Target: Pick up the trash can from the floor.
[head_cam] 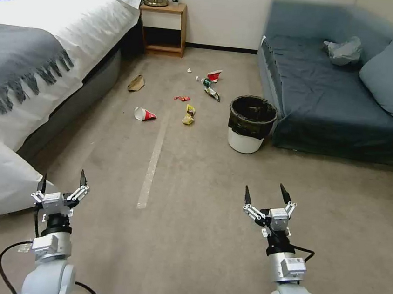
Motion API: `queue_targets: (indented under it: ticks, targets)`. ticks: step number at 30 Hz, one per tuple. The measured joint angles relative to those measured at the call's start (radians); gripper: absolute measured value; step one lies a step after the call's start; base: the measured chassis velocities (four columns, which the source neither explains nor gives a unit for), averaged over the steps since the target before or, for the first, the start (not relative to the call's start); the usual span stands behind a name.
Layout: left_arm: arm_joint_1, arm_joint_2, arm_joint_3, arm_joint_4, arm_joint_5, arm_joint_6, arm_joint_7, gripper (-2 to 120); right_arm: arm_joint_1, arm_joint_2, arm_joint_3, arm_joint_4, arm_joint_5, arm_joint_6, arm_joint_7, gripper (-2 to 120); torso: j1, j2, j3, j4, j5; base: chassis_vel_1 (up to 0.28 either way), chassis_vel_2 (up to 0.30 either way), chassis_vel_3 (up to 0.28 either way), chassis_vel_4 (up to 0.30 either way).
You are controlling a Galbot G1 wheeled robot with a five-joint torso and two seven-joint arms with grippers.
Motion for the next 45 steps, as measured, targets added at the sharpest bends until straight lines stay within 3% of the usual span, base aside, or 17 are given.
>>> queue_targets:
  ticks: [2,5,16,45]
  targets:
    - [0.003,0.05,0.071,-0.038,-0.128,0.02,0.094,97,-0.001,0.003,-0.001,0.006,0.0,0.0,-0.001,100,0.0,0.0,0.0,-0.0006,-0.0002,0.0,0.0,0.0,0.0]
    - [-0.005,0.053,0.075,-0.036,-0.136,0.016,0.113,98,-0.002,0.003,0.0,0.007,0.004,0.0,0.0,100,0.0,0.0,0.0,-0.0003,0.0,0.0,0.0,0.0,0.0]
    - [-0.011,0.046,0.064,-0.003,-0.096,-0.021,0.118,98,-0.001,0.005,0.001,0.003,0.016,0.002,0.003,100,0.0,0.0,0.0,-0.0003,0.0,0.0,0.0,0.0,0.0]
    - [-0.017,0.037,0.061,0.019,-0.092,-0.019,0.117,97,-0.003,0.009,0.0,0.0,0.036,0.011,-0.003,100,0.0,0.0,0.0,-0.0003,0.0001,-0.017,-0.016,-0.012,-0.016]
